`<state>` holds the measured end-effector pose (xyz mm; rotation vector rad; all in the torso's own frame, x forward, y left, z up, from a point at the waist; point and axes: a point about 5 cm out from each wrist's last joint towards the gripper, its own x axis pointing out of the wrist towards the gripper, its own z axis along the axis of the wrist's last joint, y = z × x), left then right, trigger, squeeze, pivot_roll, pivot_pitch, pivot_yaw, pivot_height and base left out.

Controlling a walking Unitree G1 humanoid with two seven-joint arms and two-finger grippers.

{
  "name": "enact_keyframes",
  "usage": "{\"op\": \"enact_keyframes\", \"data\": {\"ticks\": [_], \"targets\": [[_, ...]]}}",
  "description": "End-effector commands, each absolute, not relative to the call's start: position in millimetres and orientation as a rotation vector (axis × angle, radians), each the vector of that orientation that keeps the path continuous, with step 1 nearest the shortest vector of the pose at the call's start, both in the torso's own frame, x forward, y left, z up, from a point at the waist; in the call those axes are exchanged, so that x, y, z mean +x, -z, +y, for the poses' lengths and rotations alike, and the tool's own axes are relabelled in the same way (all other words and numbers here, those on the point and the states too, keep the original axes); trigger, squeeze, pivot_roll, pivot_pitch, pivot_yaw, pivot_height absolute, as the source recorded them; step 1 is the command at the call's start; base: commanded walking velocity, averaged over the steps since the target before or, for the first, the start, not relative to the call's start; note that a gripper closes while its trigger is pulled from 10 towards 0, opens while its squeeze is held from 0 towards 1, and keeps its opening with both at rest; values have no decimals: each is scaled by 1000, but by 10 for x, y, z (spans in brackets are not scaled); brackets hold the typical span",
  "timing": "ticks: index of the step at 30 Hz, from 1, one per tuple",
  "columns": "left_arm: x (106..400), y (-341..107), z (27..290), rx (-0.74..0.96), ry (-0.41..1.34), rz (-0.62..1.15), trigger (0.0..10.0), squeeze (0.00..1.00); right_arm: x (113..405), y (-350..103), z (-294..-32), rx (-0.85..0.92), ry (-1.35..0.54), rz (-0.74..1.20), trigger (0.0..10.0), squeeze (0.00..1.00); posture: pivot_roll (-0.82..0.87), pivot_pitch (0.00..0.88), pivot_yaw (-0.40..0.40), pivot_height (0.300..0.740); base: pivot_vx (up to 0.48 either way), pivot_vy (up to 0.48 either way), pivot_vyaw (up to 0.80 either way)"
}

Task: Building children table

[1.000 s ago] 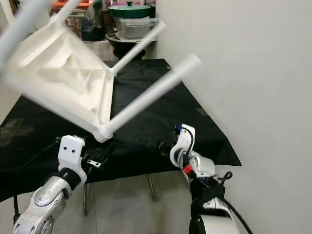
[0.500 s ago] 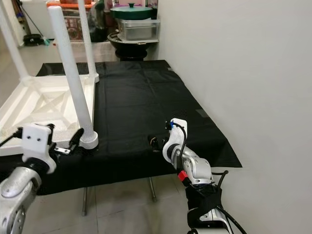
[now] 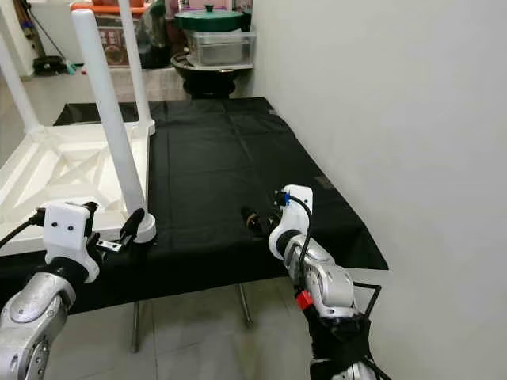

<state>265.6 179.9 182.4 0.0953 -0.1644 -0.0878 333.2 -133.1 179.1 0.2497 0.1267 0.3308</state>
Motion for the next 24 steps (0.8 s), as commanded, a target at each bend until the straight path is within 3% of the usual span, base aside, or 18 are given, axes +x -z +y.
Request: {"op": "enact_keyframes", "data": {"ticks": [1,7,16,21,24], "targets": [[2636,-1793,1782,81,91,-146,10000,0,3302,-1818,-1302,245,-360,97,10000,0,76,0,-51,740,0,0,0],[2579,-1705,1740,66,79,-113,10000,0,3322,-1770,-1372,157,-265,85,10000,0,87,0,-56,740,0,0,0],[2550,-1688,1751,62,54,-110,10000,0,3364,-1773,-1431,100,-191,57,10000,0,97,0,-62,740,0,476,0],[2567,-1696,1730,59,58,-113,10000,0,3364,-1772,-1434,97,-179,48,10000,0,96,0,-60,740,0,477,756],[2570,-1695,1716,57,64,-114,10000,0,3370,-1760,-1475,107,-138,55,10000,0,95,0,-58,740,0,476,0]]}}
